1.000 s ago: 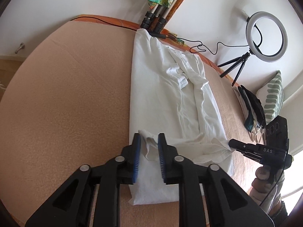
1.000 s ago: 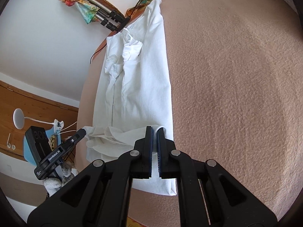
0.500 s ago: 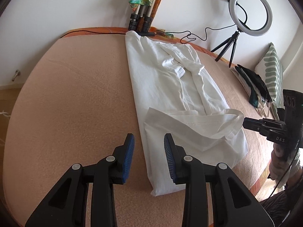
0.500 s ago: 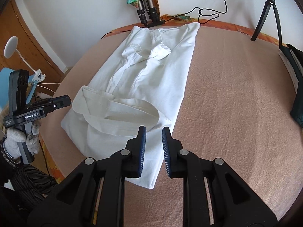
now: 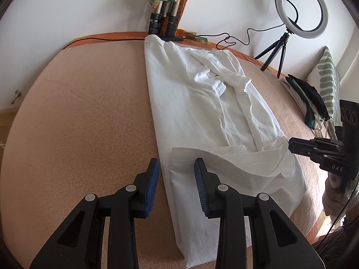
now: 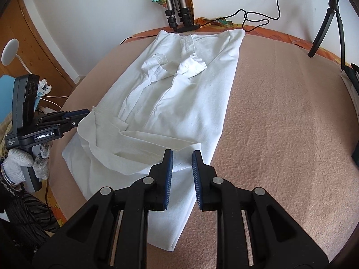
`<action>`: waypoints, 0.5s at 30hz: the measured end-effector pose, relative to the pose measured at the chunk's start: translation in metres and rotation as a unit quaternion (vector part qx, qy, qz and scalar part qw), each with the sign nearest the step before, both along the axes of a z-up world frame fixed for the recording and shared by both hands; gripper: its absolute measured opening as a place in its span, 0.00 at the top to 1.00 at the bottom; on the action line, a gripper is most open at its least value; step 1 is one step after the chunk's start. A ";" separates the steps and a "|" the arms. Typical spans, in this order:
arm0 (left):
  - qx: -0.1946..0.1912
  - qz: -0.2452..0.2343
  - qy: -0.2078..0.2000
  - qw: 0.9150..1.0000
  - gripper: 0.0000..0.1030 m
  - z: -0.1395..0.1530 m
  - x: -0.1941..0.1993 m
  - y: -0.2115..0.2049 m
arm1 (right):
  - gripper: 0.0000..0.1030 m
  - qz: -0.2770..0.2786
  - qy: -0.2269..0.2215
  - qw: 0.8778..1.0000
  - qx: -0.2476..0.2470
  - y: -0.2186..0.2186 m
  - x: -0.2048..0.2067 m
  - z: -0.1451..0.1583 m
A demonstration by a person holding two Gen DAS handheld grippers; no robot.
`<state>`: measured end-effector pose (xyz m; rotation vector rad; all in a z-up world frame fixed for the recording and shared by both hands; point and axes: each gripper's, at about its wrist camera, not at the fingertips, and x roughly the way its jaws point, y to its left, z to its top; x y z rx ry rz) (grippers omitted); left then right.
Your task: Fold small clothes
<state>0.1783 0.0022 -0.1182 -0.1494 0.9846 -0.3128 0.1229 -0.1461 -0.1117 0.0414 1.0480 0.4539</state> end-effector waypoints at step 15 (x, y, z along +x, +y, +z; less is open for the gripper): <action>-0.020 0.032 -0.007 0.999 0.94 0.001 -0.005 0.006 | 0.97 -0.081 0.032 0.994 0.068 -0.034 0.016 -0.006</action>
